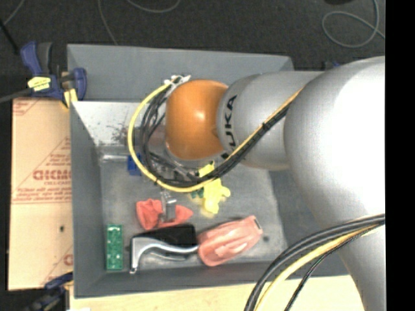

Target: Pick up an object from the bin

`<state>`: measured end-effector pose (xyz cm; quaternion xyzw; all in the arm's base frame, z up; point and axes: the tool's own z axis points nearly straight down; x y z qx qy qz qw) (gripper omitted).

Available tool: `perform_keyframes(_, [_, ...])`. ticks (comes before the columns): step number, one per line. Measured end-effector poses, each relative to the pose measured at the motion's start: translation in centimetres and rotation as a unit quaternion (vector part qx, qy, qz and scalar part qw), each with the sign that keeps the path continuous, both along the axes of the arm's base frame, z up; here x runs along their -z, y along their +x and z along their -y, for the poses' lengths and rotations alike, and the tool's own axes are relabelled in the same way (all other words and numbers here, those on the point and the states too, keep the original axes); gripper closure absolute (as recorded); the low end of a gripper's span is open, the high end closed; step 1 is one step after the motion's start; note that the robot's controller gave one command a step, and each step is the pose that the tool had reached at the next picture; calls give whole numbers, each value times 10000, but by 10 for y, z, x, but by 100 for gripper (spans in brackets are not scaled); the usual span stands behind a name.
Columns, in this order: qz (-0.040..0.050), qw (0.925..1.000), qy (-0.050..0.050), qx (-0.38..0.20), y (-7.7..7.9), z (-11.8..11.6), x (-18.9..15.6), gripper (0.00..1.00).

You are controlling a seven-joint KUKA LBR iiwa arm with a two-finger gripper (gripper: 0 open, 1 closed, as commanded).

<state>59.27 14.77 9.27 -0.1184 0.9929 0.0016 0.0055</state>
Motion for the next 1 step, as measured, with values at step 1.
perform_keyframes(1, [214, 9992, 50, -333, -60, 25, 13, 100])
